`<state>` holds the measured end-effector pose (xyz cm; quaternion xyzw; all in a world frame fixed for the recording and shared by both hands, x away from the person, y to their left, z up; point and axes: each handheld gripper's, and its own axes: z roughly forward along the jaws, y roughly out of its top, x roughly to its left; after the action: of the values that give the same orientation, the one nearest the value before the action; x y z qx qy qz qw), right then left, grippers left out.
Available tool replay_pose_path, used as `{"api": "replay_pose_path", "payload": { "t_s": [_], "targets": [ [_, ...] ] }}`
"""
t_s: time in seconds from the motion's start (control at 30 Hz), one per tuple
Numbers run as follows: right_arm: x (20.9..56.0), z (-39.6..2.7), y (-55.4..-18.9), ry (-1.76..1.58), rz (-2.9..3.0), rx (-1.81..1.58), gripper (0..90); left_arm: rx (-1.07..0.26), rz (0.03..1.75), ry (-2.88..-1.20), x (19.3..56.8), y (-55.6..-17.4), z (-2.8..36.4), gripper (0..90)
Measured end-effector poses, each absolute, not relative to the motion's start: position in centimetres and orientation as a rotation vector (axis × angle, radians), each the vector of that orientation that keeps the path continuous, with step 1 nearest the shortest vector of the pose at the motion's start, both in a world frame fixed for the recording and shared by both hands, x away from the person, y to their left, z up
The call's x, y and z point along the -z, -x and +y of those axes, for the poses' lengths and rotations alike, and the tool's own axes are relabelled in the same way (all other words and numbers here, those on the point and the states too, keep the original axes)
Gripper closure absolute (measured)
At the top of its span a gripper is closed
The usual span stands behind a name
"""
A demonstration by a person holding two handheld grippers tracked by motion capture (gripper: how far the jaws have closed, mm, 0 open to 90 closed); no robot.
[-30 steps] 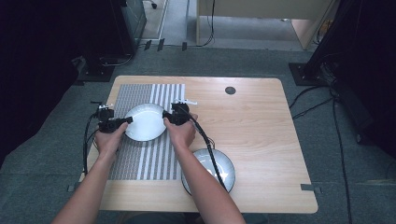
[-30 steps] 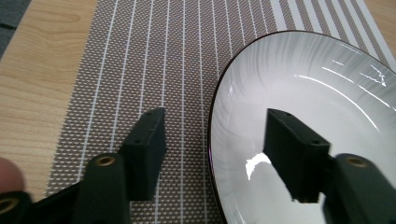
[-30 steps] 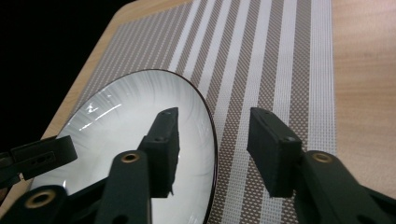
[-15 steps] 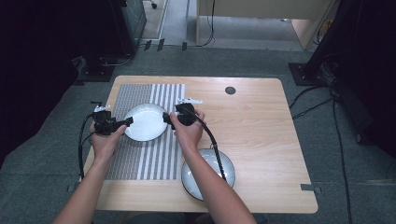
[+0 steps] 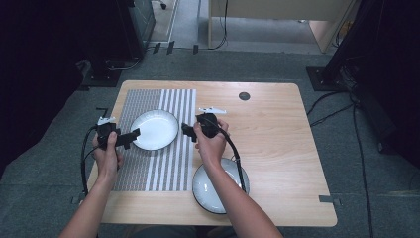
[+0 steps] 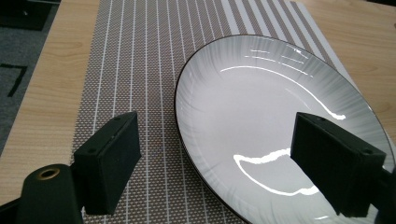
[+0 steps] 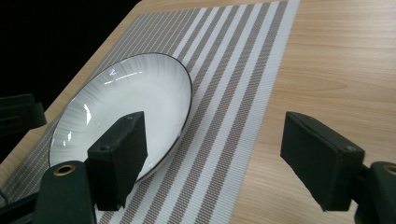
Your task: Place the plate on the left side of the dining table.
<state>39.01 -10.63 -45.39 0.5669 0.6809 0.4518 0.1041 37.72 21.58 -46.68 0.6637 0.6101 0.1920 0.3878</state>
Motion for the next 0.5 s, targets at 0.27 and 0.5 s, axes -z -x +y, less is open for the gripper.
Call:
{"api": "replay_pose_path", "payload": {
  "t_s": [0.27,0.5],
  "targets": [
    [44.7,-13.2,-37.7,-1.643,1.991,-1.319,21.5,-0.528,1.533,-1.703,46.2,-36.2,21.6,15.9],
    [44.2,-15.2,-36.5,-1.620,1.988,-1.304,20.0,-0.537,1.504,-1.702,45.9,-34.9,21.5,15.9]
  ]
}}
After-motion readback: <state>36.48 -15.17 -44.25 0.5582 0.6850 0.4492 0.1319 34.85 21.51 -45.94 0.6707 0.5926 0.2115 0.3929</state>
